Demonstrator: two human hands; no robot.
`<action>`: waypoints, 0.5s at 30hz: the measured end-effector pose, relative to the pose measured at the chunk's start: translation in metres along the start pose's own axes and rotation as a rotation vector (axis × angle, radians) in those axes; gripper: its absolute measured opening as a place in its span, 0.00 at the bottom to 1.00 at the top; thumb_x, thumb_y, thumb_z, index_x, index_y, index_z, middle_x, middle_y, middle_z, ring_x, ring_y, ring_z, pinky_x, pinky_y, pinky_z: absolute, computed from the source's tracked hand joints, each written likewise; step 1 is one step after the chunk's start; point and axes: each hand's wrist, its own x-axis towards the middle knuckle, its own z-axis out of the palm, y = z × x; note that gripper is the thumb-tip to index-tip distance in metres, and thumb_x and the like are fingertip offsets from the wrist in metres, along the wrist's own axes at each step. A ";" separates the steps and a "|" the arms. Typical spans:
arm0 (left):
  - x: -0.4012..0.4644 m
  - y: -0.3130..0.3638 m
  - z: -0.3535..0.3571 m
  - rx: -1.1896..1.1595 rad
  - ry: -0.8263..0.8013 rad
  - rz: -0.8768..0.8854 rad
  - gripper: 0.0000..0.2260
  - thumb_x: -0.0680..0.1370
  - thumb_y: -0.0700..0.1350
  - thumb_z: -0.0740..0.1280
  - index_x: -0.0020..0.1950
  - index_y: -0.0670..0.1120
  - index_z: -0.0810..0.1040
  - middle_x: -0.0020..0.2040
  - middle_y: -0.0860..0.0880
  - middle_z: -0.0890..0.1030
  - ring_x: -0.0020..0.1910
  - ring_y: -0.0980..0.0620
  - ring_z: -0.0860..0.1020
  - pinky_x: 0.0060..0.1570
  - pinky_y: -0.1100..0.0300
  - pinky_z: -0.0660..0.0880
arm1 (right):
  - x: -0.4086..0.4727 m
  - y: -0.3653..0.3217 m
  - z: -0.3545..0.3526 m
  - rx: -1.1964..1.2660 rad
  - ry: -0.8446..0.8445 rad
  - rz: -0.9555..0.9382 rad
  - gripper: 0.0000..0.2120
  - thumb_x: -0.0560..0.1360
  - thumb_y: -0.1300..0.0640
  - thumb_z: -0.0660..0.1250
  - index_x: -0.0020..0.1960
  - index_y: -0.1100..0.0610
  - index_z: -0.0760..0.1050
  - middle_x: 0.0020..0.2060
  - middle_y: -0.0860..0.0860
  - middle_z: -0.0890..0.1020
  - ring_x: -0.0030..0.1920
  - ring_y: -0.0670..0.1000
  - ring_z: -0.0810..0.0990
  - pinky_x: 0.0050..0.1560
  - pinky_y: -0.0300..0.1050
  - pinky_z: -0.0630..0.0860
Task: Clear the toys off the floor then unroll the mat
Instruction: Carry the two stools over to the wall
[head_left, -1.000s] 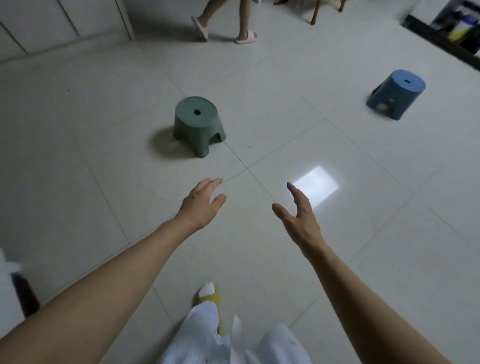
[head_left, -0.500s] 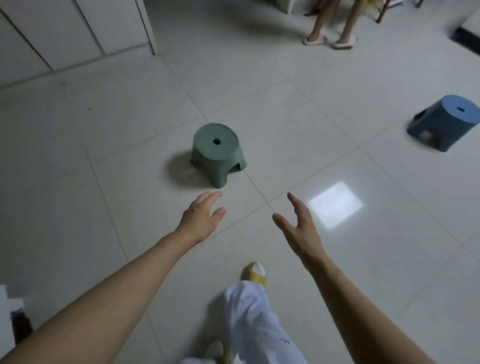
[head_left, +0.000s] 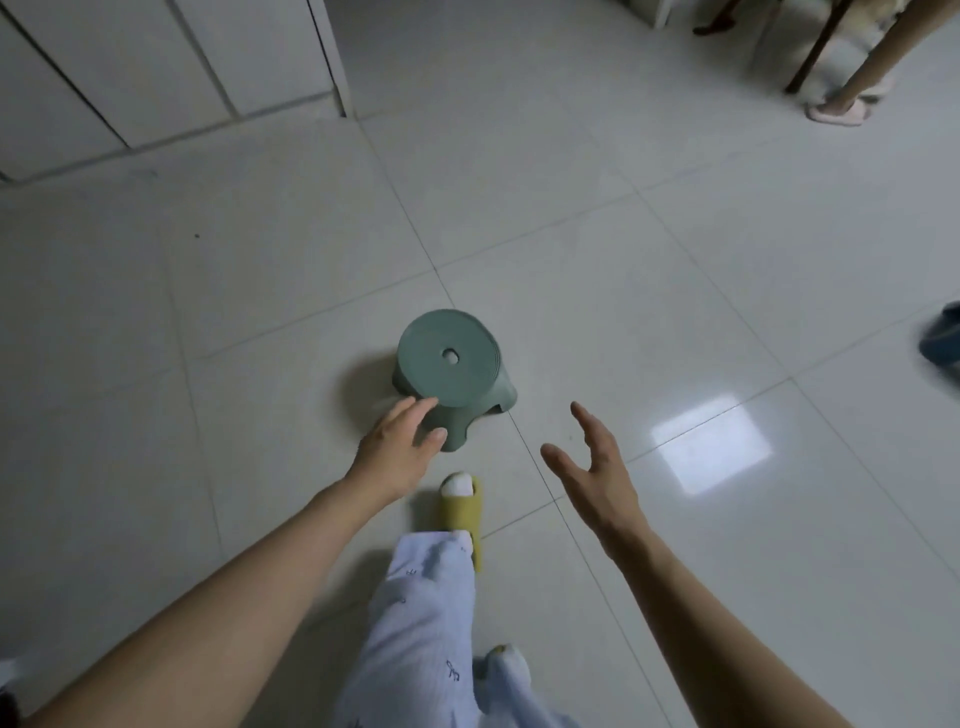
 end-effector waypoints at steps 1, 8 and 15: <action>0.021 0.001 0.000 0.001 -0.010 0.000 0.21 0.80 0.47 0.60 0.73 0.45 0.64 0.75 0.43 0.61 0.74 0.48 0.59 0.71 0.54 0.59 | 0.018 -0.002 0.000 0.000 0.006 0.010 0.30 0.76 0.52 0.66 0.74 0.49 0.58 0.74 0.50 0.60 0.74 0.48 0.57 0.71 0.45 0.57; 0.179 -0.001 -0.003 0.021 -0.095 -0.036 0.22 0.80 0.48 0.60 0.73 0.46 0.64 0.74 0.45 0.62 0.73 0.49 0.60 0.69 0.59 0.59 | 0.158 -0.017 0.009 0.027 0.042 0.095 0.29 0.75 0.53 0.66 0.73 0.48 0.59 0.73 0.48 0.61 0.74 0.47 0.58 0.72 0.49 0.59; 0.280 -0.008 0.008 0.058 -0.157 -0.080 0.22 0.80 0.47 0.60 0.73 0.44 0.63 0.72 0.45 0.65 0.72 0.48 0.63 0.68 0.58 0.59 | 0.256 -0.009 0.027 0.027 0.048 0.165 0.29 0.75 0.52 0.66 0.73 0.48 0.59 0.73 0.49 0.62 0.73 0.48 0.59 0.72 0.49 0.60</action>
